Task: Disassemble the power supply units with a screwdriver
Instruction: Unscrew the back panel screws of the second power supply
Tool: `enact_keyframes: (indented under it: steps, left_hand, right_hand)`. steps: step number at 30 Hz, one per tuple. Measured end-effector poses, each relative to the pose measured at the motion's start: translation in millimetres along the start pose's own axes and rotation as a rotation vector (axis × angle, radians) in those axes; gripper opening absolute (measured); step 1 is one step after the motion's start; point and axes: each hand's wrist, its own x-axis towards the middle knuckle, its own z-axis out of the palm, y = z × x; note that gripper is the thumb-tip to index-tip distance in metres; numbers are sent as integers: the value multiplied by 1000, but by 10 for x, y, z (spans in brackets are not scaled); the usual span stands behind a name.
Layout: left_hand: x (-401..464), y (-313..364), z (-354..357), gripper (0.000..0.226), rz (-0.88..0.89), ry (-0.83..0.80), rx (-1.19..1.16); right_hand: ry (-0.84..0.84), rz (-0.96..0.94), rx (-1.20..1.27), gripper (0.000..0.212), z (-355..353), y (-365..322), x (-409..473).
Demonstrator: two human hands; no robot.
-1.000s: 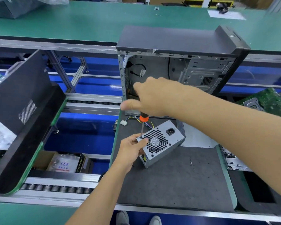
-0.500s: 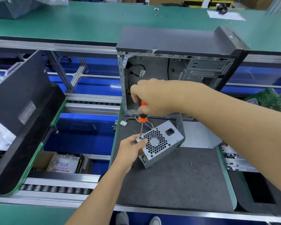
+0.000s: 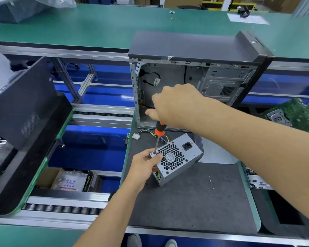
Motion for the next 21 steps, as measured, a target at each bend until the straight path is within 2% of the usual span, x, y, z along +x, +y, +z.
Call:
enact_keyframes:
  steps: [3, 8, 11, 13, 14, 15, 16, 18, 19, 21]
  left_hand:
    - [4, -2, 1, 23, 0, 2, 6]
    - [-6, 5, 7, 21, 0, 2, 4]
    - [-14, 10, 13, 19, 3, 7, -13]
    - [-21, 15, 17, 18, 8, 6, -18]
    - [-23, 18, 18, 18, 9, 7, -20]
    - [-26, 18, 20, 18, 9, 7, -21]
    - [-26, 19, 21, 18, 11, 5, -23]
    - [-33, 21, 22, 18, 12, 0, -26]
    - [-34, 20, 21, 18, 11, -3, -28]
    - [-32, 14, 18, 18, 8, -6, -27]
  right_hand:
    - [-5, -48, 133, 29, 34, 36, 2]
    - [-142, -178, 358, 18, 23, 92, 14]
    - [-227, -239, 479, 28, -27, 99, -10]
    - [-225, -231, 496, 18, -48, 65, -30]
    - [-216, -188, 486, 25, -47, 39, -28]
    - [-198, -118, 447, 43, -48, 5, -41]
    - [-178, -41, 346, 52, -51, -25, -49]
    - [-106, 17, 37, 50, -59, -82, -47]
    - [-77, 37, -42, 50, -68, -84, -49]
    - [-35, 48, -27, 51, -65, -58, -43]
